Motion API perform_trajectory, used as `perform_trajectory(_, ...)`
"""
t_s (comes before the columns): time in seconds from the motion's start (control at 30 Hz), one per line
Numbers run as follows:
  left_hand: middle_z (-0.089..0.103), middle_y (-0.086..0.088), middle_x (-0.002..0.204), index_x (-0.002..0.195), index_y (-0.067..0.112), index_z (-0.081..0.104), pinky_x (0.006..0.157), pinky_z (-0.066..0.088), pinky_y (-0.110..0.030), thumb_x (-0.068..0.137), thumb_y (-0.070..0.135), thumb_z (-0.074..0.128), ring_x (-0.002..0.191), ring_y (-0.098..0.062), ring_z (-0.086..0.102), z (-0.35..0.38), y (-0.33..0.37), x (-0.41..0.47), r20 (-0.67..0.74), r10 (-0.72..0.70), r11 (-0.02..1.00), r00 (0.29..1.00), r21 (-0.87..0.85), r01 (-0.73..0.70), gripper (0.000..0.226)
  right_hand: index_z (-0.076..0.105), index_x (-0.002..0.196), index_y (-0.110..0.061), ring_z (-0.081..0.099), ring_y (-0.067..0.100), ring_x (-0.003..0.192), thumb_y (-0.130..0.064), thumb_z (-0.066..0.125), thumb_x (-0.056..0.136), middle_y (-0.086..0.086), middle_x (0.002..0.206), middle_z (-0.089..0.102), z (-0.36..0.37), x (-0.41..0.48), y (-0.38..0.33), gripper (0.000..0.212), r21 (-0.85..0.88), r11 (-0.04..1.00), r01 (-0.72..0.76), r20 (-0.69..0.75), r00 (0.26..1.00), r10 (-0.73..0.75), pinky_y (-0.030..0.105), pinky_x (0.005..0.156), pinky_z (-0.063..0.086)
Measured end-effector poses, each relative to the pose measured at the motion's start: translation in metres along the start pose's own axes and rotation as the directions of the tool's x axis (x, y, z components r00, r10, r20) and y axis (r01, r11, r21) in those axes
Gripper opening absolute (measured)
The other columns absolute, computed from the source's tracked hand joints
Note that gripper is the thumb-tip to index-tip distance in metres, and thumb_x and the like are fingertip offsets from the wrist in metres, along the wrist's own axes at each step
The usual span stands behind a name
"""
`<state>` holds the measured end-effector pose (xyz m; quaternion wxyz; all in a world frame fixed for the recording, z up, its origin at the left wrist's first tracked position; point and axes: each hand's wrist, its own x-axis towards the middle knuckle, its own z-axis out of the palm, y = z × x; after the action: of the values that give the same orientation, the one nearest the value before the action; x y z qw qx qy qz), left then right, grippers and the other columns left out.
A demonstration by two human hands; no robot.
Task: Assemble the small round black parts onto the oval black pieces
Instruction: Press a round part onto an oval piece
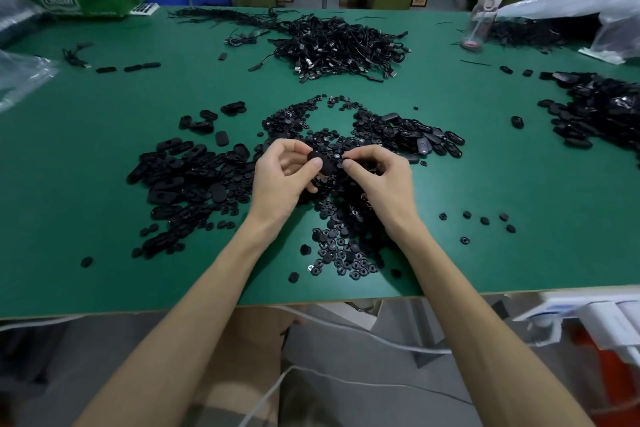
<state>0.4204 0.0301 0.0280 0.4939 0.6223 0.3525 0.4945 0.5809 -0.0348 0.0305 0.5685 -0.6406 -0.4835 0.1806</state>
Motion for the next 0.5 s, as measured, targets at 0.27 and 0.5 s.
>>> perform_trajectory(0.27, 0.073, -0.015, 0.101, 0.107, 0.009, 0.068, 0.064, 0.060, -0.031, 0.093, 0.001, 0.072, 0.081, -0.030, 0.077, -0.0022, 0.0003, -0.0030, 0.025, -0.044, 0.999, 0.999, -0.029, 0.044, 0.017, 0.076, 0.098, -0.018, 0.071, 0.015, 0.088, -0.015, 0.074, 0.091, -0.002, 0.089, 0.076, -0.0008, -0.0024, -0.0022, 0.008, 0.056, 0.998, -0.027, -0.045, 0.999, 0.030, 0.043, 0.089, 0.057)
perform_trajectory(0.5, 0.072, -0.011, 0.104, 0.111, 0.012, 0.074, 0.063, 0.056, -0.025, 0.095, -0.001, 0.068, 0.079, -0.025, 0.076, -0.0048, -0.0005, -0.0023, 0.046, -0.064, 0.997, 0.997, -0.032, 0.065, 0.021, 0.073, 0.103, -0.013, 0.076, 0.013, 0.090, -0.013, 0.070, 0.096, 0.000, 0.086, 0.080, -0.0017, 0.0023, -0.0022, 0.008, 0.188, 0.979, -0.083, -0.024, 0.996, 0.089, 0.027, 0.088, 0.057)
